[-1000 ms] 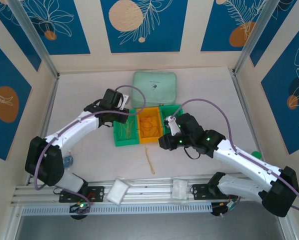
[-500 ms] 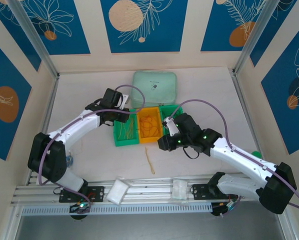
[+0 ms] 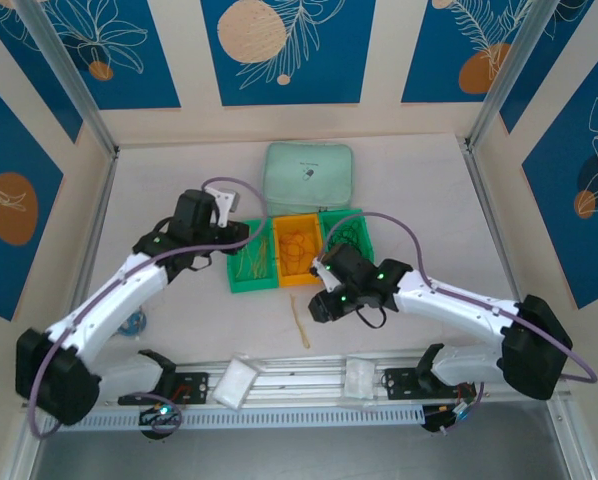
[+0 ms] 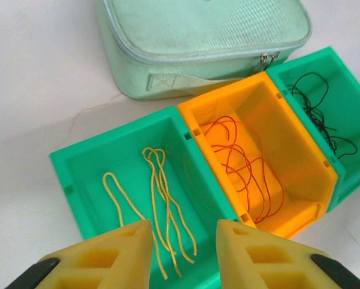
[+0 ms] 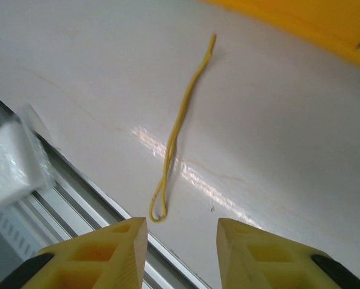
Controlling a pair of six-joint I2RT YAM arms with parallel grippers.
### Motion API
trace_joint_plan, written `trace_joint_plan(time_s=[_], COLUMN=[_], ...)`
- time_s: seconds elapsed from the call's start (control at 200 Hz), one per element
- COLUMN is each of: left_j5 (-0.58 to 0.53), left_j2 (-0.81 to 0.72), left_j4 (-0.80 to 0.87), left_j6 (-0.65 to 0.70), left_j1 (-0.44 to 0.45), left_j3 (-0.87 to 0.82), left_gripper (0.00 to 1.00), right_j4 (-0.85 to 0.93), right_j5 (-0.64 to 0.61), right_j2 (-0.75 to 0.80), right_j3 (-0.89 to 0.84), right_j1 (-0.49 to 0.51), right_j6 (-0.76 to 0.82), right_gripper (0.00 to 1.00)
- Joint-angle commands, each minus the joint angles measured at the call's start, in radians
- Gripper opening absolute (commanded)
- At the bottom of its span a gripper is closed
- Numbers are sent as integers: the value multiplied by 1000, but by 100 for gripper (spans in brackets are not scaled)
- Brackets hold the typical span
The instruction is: Untangle the cables
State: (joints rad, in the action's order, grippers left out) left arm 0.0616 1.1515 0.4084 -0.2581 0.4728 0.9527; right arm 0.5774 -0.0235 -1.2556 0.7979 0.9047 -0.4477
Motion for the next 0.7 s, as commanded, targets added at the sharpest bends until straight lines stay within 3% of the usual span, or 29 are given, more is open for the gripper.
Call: trace_joint_plan(time_s=[0.0, 0.25, 0.695], left_j5=[-65, -123, -92], left_j2=[-112, -336, -369], left_j4=[62, 65, 117], left_j6=[-45, -36, 13], left_j1=[-11, -10, -10], left_j3=[-63, -190, -209], left_gripper=[33, 37, 36], right_j4=[62, 86, 117], right_j5=[-38, -58, -125], right_j2=[-57, -254, -439], right_j3=[45, 141, 263], right_j1=[51, 154, 183], right_j6=[-41, -84, -116], right_gripper=[37, 38, 38])
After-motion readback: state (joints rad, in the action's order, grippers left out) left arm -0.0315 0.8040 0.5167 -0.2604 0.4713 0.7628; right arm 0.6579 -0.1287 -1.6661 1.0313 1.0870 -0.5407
